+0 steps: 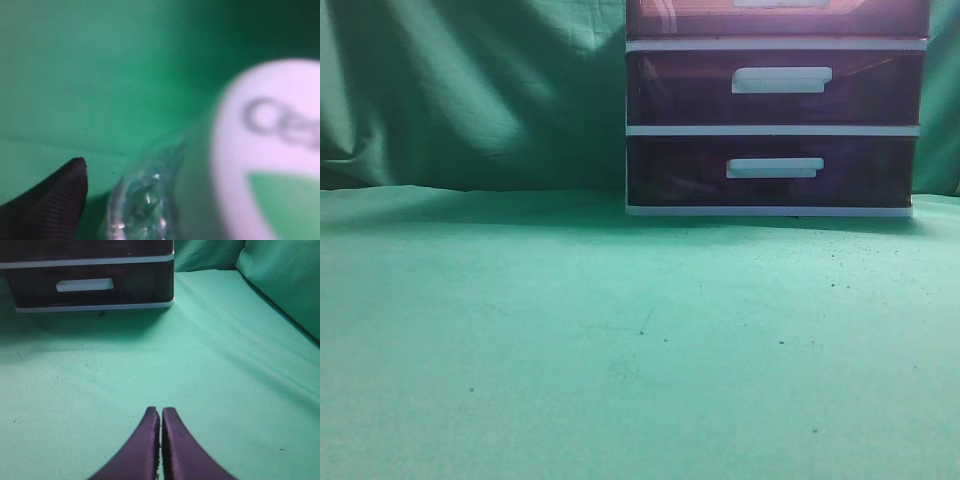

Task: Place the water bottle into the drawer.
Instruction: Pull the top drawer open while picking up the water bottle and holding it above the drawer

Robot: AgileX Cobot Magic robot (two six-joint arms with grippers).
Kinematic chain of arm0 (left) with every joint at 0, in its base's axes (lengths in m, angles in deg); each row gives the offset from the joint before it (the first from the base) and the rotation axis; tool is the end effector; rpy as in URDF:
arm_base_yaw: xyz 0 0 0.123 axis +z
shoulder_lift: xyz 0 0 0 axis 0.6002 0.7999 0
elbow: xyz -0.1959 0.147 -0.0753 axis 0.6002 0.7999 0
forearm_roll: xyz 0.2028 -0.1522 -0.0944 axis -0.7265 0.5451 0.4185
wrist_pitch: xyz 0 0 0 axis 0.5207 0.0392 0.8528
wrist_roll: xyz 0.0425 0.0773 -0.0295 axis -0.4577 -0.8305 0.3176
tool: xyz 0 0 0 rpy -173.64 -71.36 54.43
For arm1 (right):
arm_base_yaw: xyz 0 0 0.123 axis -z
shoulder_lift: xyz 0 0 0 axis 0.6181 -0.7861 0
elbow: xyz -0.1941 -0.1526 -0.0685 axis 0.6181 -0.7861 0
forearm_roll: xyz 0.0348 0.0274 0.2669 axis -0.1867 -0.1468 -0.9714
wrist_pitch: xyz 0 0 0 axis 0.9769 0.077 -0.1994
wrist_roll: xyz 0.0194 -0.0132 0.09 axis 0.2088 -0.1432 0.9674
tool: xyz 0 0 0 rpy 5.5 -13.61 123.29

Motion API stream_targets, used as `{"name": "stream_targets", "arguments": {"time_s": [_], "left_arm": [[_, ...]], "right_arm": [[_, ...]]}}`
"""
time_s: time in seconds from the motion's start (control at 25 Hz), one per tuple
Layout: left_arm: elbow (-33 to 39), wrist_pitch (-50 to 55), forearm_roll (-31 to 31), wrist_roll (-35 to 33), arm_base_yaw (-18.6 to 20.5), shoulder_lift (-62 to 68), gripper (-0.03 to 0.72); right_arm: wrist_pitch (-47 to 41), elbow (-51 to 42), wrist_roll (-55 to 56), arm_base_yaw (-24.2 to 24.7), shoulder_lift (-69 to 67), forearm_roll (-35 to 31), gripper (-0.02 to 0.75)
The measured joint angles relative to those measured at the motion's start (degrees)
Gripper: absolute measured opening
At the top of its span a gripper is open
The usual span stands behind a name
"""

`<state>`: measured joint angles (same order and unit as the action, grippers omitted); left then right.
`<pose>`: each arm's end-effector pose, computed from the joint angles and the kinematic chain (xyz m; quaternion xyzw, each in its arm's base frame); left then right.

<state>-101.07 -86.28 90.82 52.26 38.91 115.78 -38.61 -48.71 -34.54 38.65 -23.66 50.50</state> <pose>0.3286 0.0098 0.1580 -0.0678 0.9118 -0.0259 0.4041 0.1026 0.0032 0.1693 0.0044 0.8082 0.0249 0.5883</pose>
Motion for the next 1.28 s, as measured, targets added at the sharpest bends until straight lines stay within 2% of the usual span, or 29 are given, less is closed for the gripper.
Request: {"name": "stream_targets", "arguments": {"time_s": [0.32,0.56,0.8,1.04,1.16,1.28], "left_arm": [[-1.02,-0.25,0.00,-0.42,0.10,1.41,0.298],[-1.02,2.72,0.00,-0.42,0.10,-0.54,0.302],[-3.64,10.83,0.00,-0.46,-0.20,-11.12,0.302],[-8.41,15.76,-0.11,-1.59,-6.19,-22.57,0.302],[-8.76,17.94,-0.20,-2.96,-10.38,-27.47,0.302],[-8.89,22.02,-0.20,-3.63,-14.29,-31.65,0.302]], "right_arm": [[0.00,0.00,0.00,0.00,0.00,0.00,0.000],[0.00,0.00,0.00,0.00,0.00,0.00,0.000],[0.00,0.00,0.00,0.00,0.00,0.00,0.000],[0.48,0.00,0.00,0.00,0.00,0.79,0.000],[7.45,-0.12,0.00,0.00,0.00,-0.55,0.000],[22.24,-0.12,0.00,0.00,0.00,-2.99,0.000]]}}
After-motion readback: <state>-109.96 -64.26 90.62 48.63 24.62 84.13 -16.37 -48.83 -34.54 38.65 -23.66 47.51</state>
